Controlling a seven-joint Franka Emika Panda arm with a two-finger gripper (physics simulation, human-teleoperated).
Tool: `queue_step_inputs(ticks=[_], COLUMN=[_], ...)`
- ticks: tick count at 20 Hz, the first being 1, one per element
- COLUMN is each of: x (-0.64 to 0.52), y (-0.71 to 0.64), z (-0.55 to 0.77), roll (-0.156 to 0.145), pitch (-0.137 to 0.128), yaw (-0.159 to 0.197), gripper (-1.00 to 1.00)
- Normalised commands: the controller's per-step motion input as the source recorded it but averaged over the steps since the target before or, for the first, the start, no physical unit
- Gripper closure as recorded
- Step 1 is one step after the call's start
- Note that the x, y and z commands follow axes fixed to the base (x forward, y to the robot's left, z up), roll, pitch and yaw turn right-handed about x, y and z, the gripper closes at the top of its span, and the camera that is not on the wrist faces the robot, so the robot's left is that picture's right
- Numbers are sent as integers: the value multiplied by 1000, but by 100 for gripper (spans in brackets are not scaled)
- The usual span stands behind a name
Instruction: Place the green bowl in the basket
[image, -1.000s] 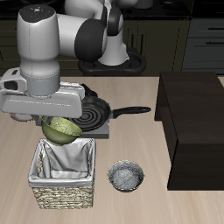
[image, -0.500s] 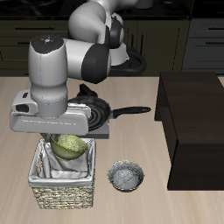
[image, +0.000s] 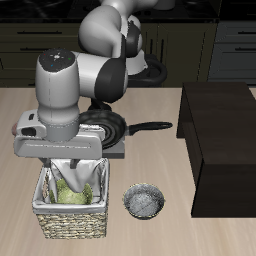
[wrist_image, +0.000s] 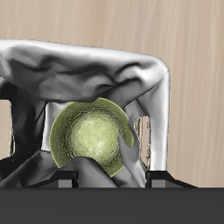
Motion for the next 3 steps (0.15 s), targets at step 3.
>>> queue_step_inputs(ticks=[3], x=[-128], y=[115], z=[-30], roll=[48], pitch=[9], yaw=[11], gripper=[-100])
